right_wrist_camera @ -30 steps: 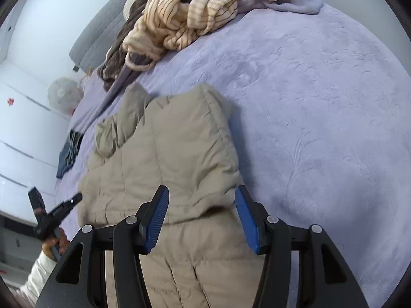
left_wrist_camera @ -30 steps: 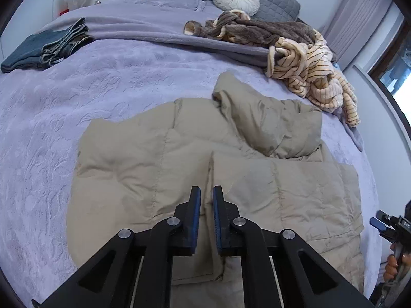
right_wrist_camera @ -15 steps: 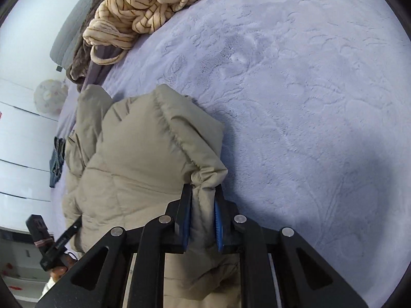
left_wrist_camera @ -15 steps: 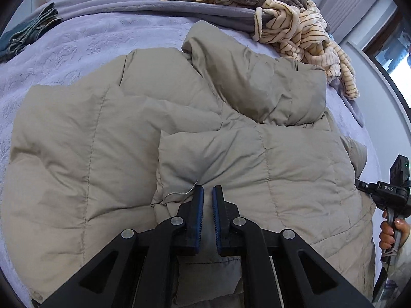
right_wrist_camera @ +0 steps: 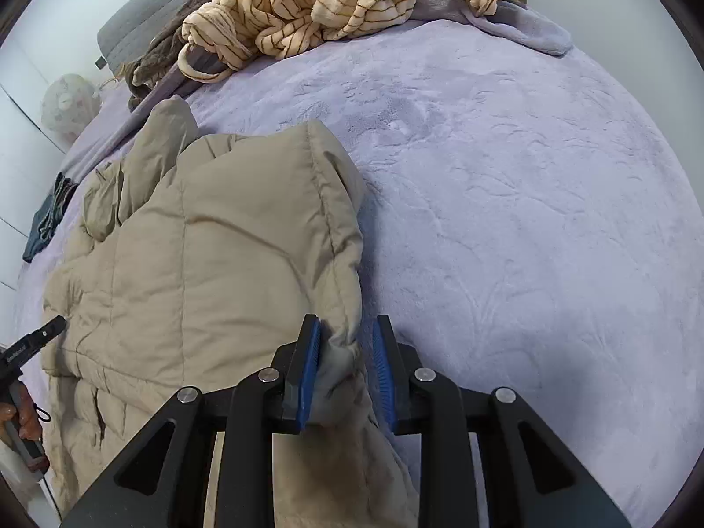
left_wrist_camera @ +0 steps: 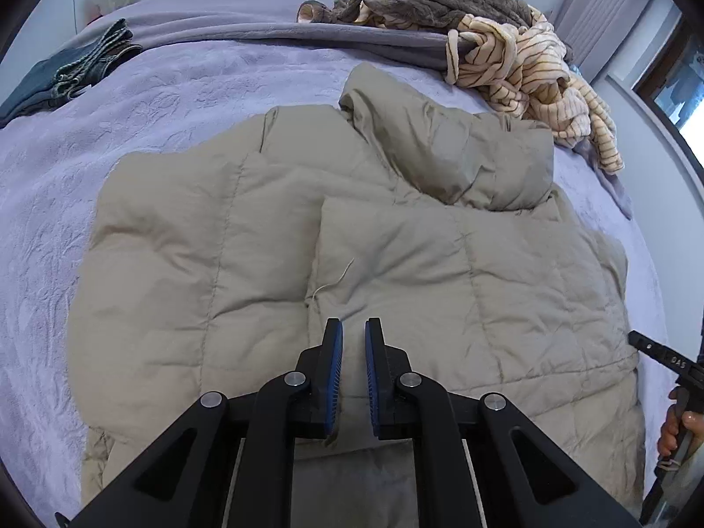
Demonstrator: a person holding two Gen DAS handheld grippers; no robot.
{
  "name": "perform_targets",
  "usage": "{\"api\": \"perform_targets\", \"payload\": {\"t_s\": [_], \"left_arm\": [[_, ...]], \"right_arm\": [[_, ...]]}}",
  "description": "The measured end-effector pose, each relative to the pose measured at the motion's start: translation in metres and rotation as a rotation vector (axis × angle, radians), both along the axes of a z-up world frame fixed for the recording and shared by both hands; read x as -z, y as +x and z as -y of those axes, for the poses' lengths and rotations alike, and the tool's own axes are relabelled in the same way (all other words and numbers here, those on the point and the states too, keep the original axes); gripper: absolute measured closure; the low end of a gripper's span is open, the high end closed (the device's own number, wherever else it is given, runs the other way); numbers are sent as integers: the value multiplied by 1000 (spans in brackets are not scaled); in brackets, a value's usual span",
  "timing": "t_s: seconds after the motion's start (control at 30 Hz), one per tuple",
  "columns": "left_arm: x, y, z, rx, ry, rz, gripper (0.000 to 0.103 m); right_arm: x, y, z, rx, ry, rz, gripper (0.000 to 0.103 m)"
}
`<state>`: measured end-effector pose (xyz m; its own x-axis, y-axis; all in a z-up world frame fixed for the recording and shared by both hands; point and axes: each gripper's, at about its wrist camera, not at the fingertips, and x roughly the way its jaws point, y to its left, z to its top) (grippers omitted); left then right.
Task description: Fold large clothes
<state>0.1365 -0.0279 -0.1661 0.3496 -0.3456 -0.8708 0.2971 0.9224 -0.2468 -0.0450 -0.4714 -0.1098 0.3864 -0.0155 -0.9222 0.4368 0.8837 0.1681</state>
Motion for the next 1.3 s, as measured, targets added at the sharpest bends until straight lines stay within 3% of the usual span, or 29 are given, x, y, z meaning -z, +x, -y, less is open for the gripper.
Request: {"api": "perform_targets", "payload": {"t_s": [0.07,0.27,0.63,0.67,0.7,0.73,0.8,0.97,1.03,1.1,1.3], "left_arm": [[5,-4,-3,-15,40,-18,91],[-6,-19,-20,-61,61,-60,91],[-50,-93,-33,-59,138,-117,90],[-54,-100,-34,-62,142,-119,86],[-57,-106,-36,-68,145,-124,48],[-61,-112,-39,-81,148,-117,2],[-75,-128,-45,-118,144,-55,0],[-85,-152,-41,-100,189,-78,0],[-90,-162,-39,-97,196,-80,0],[-93,-171,-37,-93,191,-88,0],[-93,-197,-35,-151,240,-97,0]], "right_arm": [[-2,-12,-1,17,-2,-24,71],[-13,-39,-3,73,60,-90,69],[-47,-91,-32,77,151,-142,46],[-50,-94,-34,75,156,-143,46],[-53,-98,-37,72,159,-147,46],[-56,-101,-40,70,160,-151,44],[-61,-107,-43,64,166,-151,43],[-69,-119,-51,53,147,-170,43],[-74,-123,-54,40,156,-162,38],[-79,-127,-59,21,169,-144,17],[-81,-134,-75,-41,206,-143,16]]}}
